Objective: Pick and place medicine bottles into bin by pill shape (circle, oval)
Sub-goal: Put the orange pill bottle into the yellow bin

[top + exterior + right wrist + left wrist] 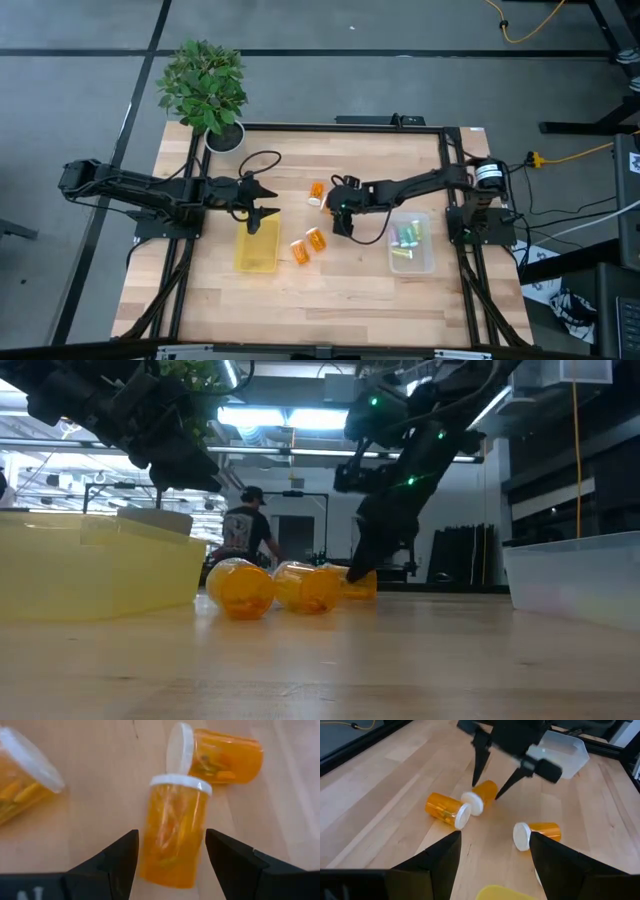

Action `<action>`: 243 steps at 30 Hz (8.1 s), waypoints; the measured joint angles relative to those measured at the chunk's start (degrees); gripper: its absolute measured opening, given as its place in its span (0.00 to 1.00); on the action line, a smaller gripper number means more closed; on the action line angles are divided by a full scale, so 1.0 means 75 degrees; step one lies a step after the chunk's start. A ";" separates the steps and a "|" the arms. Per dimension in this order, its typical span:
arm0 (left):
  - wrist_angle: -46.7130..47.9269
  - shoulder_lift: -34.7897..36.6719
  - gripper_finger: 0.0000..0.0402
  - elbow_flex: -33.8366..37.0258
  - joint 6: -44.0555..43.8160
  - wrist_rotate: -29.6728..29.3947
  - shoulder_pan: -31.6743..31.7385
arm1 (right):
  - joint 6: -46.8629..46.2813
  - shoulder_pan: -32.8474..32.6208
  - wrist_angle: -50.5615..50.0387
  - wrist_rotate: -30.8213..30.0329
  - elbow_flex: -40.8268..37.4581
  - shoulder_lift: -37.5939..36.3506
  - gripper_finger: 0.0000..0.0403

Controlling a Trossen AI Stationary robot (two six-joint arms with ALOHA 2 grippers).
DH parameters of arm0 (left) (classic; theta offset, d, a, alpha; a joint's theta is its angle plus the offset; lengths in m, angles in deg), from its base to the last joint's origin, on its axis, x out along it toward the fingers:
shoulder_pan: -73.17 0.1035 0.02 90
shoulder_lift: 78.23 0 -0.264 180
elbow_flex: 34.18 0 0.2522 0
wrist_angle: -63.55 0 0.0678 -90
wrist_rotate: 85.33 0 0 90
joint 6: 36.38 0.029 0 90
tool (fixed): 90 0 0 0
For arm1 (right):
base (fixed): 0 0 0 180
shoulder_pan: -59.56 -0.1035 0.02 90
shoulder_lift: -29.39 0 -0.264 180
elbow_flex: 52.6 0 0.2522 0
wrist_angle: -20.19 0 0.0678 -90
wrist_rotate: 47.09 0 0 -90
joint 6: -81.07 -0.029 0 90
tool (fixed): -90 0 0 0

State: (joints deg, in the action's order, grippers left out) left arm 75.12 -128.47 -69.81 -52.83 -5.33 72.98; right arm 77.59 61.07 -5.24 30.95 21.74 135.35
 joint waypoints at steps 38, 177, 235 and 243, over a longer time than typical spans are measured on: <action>0.0005 0.0000 0.57 0.0000 0.0019 0.0029 -0.0002 | -0.0635 -0.0923 -0.0233 0.0798 0.1811 0.0223 0.46; 0.0009 0.0003 0.57 0.0000 0.0058 -0.0060 0.0000 | -0.4628 -0.2201 -0.0890 -0.2136 0.1769 0.1604 0.79; -0.0012 0.0000 0.57 0.0000 0.0061 -0.0253 -0.0002 | -0.1040 -0.2341 0.2686 -0.0076 0.3010 0.1403 0.43; -0.0010 0.0000 0.57 0.0000 0.0058 -0.0399 -0.0002 | -0.1067 -0.1914 0.3652 0.0967 0.3004 0.1872 0.43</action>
State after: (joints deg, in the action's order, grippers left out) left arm 75.05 -128.47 -69.81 -52.39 -8.32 72.97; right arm 69.58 46.71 22.15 38.20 44.27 149.39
